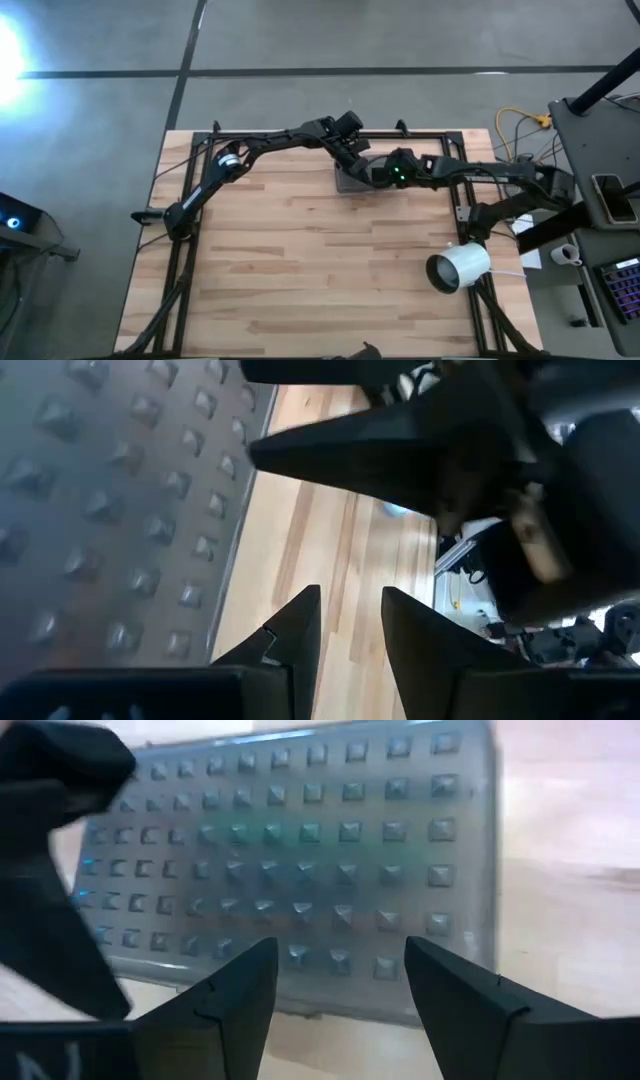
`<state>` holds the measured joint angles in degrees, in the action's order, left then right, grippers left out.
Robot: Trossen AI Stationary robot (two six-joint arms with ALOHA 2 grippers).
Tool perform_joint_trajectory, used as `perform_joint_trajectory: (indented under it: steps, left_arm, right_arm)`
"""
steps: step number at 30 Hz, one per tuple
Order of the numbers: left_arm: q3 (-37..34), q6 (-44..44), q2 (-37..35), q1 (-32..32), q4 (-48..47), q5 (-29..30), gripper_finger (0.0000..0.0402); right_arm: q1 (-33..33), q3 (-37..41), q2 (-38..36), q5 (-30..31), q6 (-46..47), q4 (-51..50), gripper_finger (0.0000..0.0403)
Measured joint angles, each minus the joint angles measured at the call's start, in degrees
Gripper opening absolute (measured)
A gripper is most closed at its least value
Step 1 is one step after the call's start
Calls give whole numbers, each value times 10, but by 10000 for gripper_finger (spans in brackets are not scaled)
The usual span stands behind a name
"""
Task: Pick & place school supplies into a supply box
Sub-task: Close the black supply box, then return to Home Position
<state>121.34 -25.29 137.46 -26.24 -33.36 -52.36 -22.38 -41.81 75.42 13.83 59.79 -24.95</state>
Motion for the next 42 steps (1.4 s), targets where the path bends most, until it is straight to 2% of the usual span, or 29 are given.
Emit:
perform_joint_trajectory:
  steps: [4, 8, 12, 20, 24, 29, 37, 40, 42]
  left_arm:
    - [-3, 23, -11, 0, -24, 5, 93]
    - [-16, 46, -32, 0, -26, 33, 93]
    - [-34, 66, -39, -4, -32, 73, 93]
    - [-82, 81, -39, -8, -38, 78, 93]
    - [-84, 81, -39, -9, -43, 75, 93]
    - [-78, 81, -47, -8, -46, 79, 93]
    - [-78, 156, -144, -11, -53, 113, 93]
    - [-79, 185, -191, -11, -53, 131, 93]
    - [-79, 185, -222, -10, -52, 135, 93]
  right_arm:
    - [-11, -3, 42, -32, -21, 8, 210]
    - [-8, -4, 55, -36, -27, 12, 210]
    - [-7, -5, 35, -35, -31, 7, 210]
    - [-4, -10, -30, -29, -58, -9, 210]
    - [19, -10, -43, -47, -107, -10, 210]
    - [45, -9, -40, -55, -106, -34, 210]
    - [68, -21, -58, -29, -107, -32, 210]
    - [64, -37, -65, -34, -100, -34, 210]
    - [58, -56, -74, -59, -81, -34, 210]
